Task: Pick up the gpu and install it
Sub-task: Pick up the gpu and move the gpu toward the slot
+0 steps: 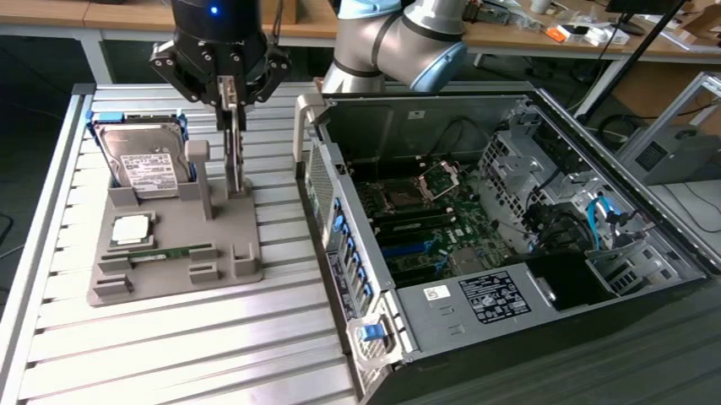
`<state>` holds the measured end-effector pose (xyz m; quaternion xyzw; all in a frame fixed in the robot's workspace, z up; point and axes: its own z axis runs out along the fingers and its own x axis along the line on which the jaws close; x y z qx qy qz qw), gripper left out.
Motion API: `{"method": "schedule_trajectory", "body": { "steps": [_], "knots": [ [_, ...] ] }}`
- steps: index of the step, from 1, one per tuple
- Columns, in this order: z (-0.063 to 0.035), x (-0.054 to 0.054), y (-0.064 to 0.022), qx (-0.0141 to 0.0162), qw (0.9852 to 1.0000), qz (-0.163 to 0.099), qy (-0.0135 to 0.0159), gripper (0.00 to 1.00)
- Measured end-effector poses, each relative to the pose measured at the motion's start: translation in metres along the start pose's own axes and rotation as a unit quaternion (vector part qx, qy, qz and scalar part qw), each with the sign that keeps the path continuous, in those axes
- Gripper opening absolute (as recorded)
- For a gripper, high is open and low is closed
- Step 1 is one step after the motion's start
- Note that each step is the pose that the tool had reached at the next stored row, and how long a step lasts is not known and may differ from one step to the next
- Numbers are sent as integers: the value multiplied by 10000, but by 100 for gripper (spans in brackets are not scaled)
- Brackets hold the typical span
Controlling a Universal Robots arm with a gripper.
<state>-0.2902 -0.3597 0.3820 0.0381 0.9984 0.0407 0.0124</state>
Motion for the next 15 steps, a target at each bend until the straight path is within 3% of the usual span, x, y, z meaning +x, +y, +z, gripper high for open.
{"method": "schedule_trajectory", "body": {
  "steps": [15],
  "knots": [
    [-65,-9,-95,-27,10000,1,3,27]
  ]
}}
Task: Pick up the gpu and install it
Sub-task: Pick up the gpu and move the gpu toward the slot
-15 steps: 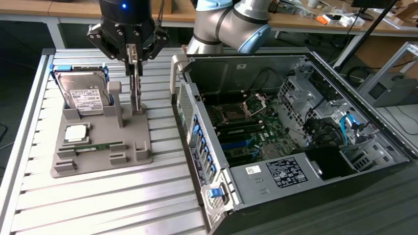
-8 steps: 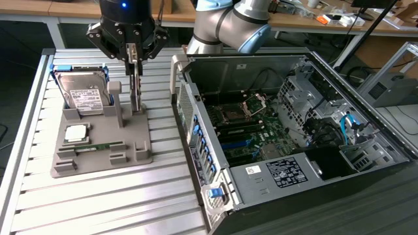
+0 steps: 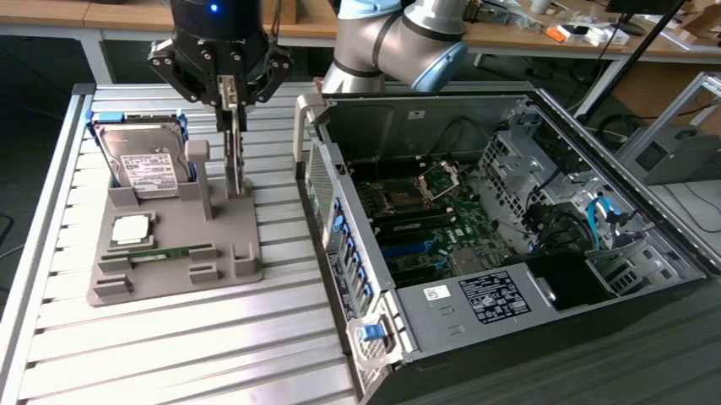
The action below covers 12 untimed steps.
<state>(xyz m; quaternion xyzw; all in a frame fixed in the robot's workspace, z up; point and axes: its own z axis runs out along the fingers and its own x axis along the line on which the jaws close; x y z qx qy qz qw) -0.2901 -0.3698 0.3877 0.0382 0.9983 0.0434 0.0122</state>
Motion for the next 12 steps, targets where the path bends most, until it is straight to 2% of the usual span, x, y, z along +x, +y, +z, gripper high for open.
{"method": "schedule_trajectory", "body": {
  "steps": [12],
  "knots": [
    [-140,-5,-13,-6,10000,0,0,27]
  ]
}}
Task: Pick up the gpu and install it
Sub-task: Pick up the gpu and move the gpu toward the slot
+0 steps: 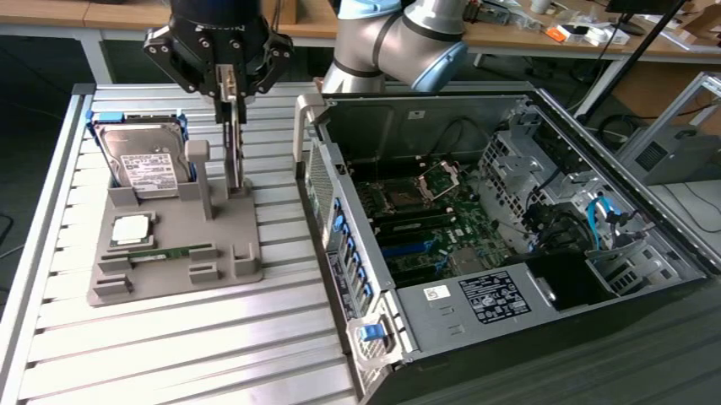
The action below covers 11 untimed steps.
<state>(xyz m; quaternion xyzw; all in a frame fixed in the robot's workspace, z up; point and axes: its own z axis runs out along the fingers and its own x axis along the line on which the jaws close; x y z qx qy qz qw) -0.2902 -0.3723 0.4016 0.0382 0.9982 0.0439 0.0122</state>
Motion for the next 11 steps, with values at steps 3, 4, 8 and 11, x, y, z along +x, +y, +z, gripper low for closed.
{"method": "schedule_trajectory", "body": {
  "steps": [3,4,8,11],
  "knots": [
    [-43,-1,-1,-1,10000,0,0,27],
    [-53,-1,-1,-2,10000,0,0,27],
    [-100,-3,-1,-3,10000,0,0,27],
    [-130,-4,-1,-7,10000,0,0,27]
  ]
}}
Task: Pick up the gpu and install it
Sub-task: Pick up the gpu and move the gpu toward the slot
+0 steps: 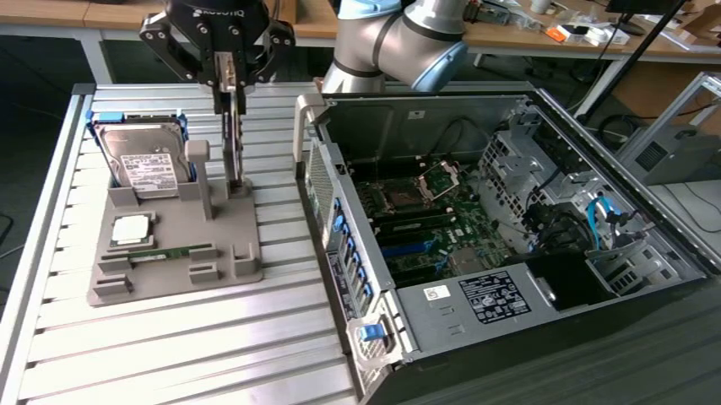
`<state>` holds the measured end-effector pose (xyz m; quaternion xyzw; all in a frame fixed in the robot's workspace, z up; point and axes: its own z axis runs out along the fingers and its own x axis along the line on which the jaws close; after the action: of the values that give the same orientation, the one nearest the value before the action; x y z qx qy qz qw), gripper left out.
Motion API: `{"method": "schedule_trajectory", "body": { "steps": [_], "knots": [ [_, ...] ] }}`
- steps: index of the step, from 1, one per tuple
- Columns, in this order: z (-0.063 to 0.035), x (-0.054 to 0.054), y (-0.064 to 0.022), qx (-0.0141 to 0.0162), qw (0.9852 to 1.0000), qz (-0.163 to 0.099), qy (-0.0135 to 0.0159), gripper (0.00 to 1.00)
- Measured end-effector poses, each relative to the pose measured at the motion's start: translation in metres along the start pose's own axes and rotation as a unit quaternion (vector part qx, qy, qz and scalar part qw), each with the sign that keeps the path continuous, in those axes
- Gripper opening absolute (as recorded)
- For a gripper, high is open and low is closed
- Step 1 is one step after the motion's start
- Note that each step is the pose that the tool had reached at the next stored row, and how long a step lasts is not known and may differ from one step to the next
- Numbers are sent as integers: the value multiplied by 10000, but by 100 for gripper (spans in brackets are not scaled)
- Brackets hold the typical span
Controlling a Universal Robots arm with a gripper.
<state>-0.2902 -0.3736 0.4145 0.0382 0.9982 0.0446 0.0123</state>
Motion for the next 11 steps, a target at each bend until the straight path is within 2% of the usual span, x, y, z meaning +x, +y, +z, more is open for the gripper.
{"method": "schedule_trajectory", "body": {
  "steps": [11],
  "knots": [
    [-70,-2,1,-11,10000,1,2,27]
  ]
}}
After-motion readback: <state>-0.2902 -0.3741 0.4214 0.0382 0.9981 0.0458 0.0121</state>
